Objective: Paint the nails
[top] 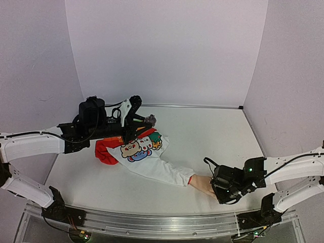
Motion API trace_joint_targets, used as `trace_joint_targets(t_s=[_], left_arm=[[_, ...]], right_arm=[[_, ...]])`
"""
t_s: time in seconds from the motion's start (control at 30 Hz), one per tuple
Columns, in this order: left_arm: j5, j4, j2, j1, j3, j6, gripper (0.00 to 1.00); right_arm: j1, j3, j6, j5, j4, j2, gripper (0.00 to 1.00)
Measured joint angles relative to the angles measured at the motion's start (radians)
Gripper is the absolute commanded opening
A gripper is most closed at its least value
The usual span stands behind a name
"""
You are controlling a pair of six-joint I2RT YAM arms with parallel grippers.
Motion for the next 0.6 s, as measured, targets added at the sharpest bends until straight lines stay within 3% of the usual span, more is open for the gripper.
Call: trace_joint_targets(t_s=[0.6], left_arm=[[0.000, 0.000, 0.000, 0.000, 0.000, 0.000, 0.00]], right_arm=[[0.000, 0.000, 0.003, 0.005, -0.007, 0.015, 0.00]])
